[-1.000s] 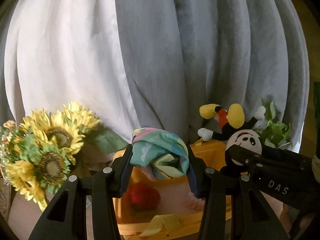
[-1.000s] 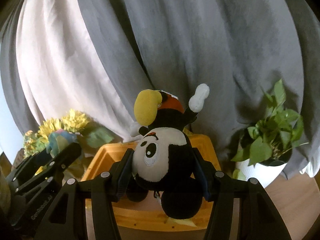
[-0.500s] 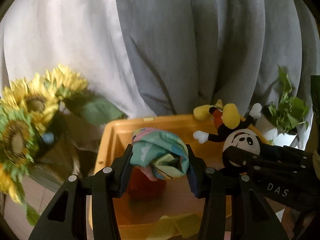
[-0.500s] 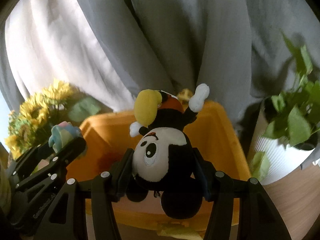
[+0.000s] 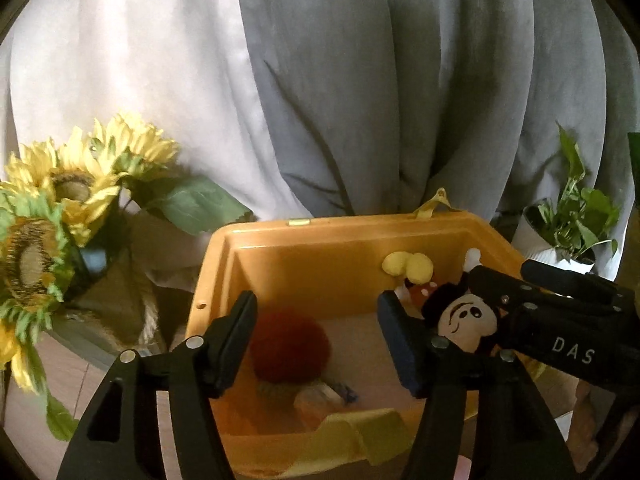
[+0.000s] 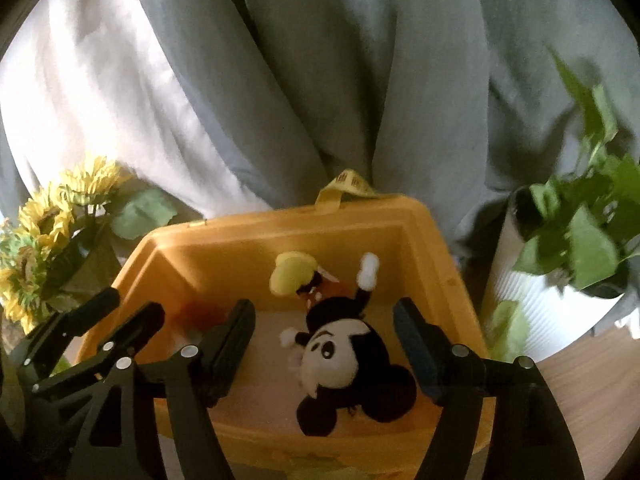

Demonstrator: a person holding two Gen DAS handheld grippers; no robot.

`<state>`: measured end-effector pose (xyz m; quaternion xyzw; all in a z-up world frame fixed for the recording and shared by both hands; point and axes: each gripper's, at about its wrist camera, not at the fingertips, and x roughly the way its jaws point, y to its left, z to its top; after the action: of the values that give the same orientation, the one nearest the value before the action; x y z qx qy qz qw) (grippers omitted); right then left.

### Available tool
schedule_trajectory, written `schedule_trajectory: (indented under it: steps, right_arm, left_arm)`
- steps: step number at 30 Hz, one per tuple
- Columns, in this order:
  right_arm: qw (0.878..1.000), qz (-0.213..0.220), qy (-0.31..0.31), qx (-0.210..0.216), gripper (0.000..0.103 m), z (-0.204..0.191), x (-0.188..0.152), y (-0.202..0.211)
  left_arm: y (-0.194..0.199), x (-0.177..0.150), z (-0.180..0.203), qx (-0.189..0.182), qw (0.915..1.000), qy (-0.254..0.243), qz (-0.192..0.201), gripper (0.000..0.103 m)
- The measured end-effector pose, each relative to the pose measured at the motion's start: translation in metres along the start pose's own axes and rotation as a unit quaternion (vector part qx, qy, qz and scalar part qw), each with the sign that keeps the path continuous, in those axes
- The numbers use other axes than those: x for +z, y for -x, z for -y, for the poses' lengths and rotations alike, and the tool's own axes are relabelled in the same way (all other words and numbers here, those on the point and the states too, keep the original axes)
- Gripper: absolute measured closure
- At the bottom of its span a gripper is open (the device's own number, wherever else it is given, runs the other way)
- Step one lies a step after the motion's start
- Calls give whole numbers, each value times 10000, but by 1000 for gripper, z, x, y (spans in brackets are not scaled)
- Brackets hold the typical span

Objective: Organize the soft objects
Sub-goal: 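Open both tools to drop the cloth and Mickey plush into the crate, then withdraw both tools from the crate toward the frog and tissue pack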

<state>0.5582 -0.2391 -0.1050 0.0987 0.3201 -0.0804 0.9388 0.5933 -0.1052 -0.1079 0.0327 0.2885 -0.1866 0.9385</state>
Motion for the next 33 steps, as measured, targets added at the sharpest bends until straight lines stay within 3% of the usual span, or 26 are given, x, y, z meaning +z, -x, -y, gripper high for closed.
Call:
schedule_trajectory:
  steps: [14, 33]
  right_arm:
    - [9991, 381, -118, -118, 30, 3, -13, 64]
    - [9972, 632, -133, -380, 30, -1, -66, 145]
  left_arm:
    - [78, -6, 15, 73, 9988, -125, 459, 33]
    - [160, -58, 19, 353, 9981, -110, 490, 29]
